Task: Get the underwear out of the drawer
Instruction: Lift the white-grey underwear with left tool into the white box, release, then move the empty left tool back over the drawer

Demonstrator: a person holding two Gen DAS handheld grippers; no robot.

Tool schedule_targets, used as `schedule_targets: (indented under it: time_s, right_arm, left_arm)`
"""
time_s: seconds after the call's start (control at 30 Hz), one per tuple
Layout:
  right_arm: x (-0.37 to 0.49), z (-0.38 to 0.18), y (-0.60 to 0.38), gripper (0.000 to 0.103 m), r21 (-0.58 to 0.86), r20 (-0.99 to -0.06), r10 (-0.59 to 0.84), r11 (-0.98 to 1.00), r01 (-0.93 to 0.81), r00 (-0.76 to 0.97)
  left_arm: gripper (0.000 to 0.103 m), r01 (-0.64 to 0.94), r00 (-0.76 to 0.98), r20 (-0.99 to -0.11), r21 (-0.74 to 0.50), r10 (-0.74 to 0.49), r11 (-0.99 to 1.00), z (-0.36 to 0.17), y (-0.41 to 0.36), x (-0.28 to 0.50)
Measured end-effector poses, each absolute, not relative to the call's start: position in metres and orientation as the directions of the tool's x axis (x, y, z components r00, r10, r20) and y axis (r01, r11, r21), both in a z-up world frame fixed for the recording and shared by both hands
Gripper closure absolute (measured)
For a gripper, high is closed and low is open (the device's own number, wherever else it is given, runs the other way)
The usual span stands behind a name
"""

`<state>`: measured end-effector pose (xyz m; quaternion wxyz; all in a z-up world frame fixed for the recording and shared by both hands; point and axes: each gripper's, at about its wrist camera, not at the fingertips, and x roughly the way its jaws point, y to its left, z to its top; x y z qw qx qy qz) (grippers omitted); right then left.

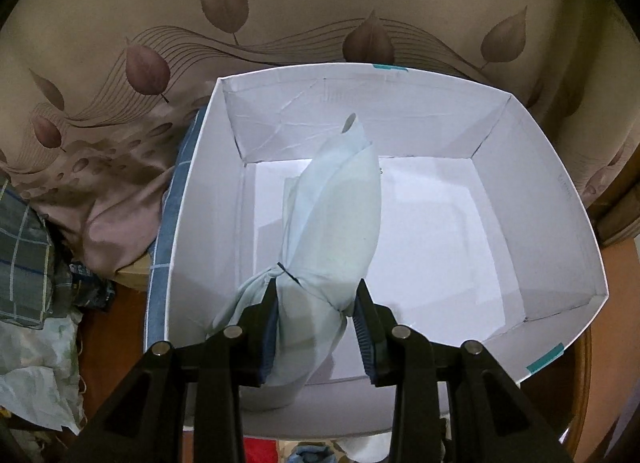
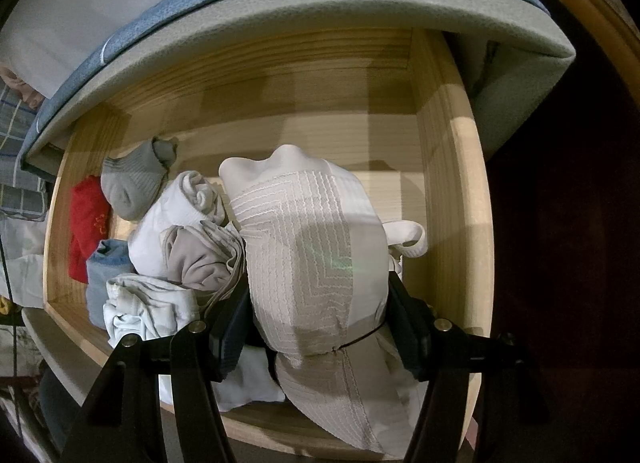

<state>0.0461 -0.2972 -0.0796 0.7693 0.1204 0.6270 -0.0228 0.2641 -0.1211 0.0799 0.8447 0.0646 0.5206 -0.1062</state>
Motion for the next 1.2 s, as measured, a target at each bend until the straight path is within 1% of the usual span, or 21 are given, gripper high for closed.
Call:
schedule_targets:
  time_s: [0.17,0.3,0.47,0.63,0.8,0.97,1.07,1.13,1.2]
  right_arm:
    - [0.046,-0.08,-0.297,0.043,0.157,-0.97,0.116,0.97,0.188,0.213]
    - [0.046,-0.08,-0.297,0.043,0.157,-0.97,0.116,0.969,0.189,0.213]
    - [0.046,-0.08,-0.297,0.043,0.158,-0.97,0.117,0.969,0.188,0.214]
    - [0.047,-0.08,-0.296,0.044,0.153,-0.971,0.112,0.97,0.188,0.212]
    - [0.048,-0.08,-0.294,0.044,0.147,-0.972,0.106,0.971,0.189,0.211]
    - [0.048,-0.079,-0.29,0.044,0.131,-0.974,0.09,0.974,0.187,0.21]
    - [0.048,-0.077,-0.287,0.044,0.113,-0.974,0.072,0.976,0.184,0.213]
    - [0.047,-0.075,-0.284,0.044,0.101,-0.974,0.06,0.978,0.18,0.218]
    - [0.047,-0.072,-0.282,0.044,0.083,-0.973,0.041,0.981,0.177,0.229]
  left_arm:
    - [0.063,0.247,0.451,-0.889,0.047,-0.072,0.968,0.077,-0.128,0.267]
    - [0.063,0.246,0.449,-0.89,0.037,-0.08,0.968,0.077,-0.127,0.269]
    - [0.058,0.248,0.484,-0.87,0.032,-0.095,0.968,0.09,-0.125,0.265]
    - [0.058,0.265,0.535,-0.839,0.052,-0.102,0.963,0.11,-0.123,0.252]
    - [0.058,0.287,0.599,-0.797,0.124,-0.076,0.95,0.133,-0.118,0.221]
    - [0.058,0.297,0.633,-0.771,0.164,-0.065,0.941,0.146,-0.097,0.184]
    - [0.057,0.287,0.637,-0.768,0.162,-0.062,0.944,0.144,-0.076,0.158]
    - [0.052,0.272,0.63,-0.775,0.155,-0.054,0.95,0.138,-0.064,0.145]
    - [0.051,0.248,0.625,-0.78,0.148,-0.041,0.957,0.128,-0.048,0.13]
